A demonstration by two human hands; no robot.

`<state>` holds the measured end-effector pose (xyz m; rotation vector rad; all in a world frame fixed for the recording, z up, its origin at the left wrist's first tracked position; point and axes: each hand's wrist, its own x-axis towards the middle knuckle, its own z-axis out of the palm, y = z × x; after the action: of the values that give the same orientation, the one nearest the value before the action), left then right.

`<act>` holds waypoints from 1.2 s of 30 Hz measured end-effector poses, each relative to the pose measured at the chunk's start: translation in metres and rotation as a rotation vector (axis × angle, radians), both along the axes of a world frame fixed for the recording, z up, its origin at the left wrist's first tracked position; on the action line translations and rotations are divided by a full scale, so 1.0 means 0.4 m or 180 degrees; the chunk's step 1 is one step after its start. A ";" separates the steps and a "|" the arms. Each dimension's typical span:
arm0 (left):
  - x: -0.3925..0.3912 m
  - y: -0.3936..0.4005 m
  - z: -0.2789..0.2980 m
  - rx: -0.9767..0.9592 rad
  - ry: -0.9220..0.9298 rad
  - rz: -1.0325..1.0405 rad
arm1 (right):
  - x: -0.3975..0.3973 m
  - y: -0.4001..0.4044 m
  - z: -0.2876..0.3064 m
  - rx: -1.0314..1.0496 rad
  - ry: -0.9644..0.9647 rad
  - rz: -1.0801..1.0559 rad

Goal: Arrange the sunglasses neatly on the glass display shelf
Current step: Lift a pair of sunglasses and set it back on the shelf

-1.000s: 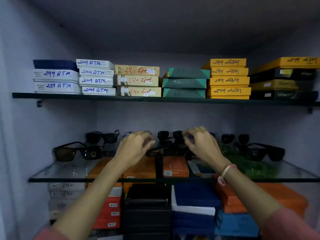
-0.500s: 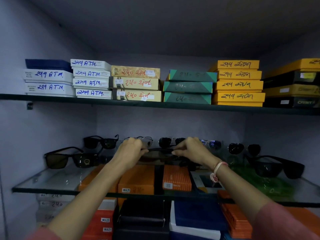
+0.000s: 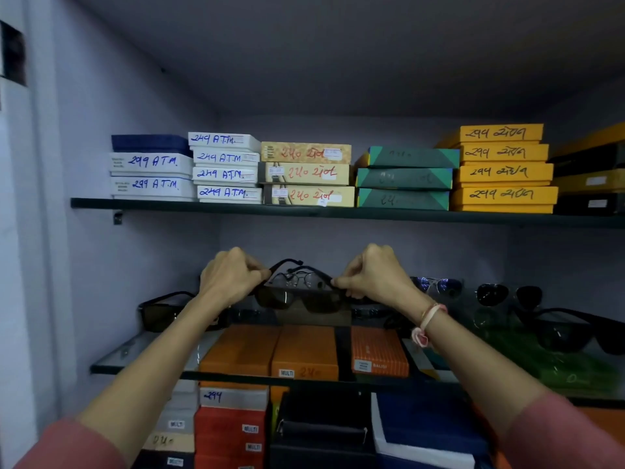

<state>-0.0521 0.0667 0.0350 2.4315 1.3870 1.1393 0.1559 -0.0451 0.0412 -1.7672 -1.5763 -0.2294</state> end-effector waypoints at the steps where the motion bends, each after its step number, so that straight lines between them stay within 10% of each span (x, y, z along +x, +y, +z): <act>1: -0.006 0.007 0.000 -0.0059 -0.0041 0.0039 | -0.007 0.006 0.000 0.0031 0.0045 -0.0079; 36: -0.004 0.082 -0.044 -0.0142 0.0812 0.0647 | -0.032 0.041 -0.059 -0.0182 0.0586 -0.0688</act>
<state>-0.0539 0.0996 0.0174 2.5208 1.7471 0.8435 0.1429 -0.0288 0.0177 -1.9451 -1.2746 -0.1213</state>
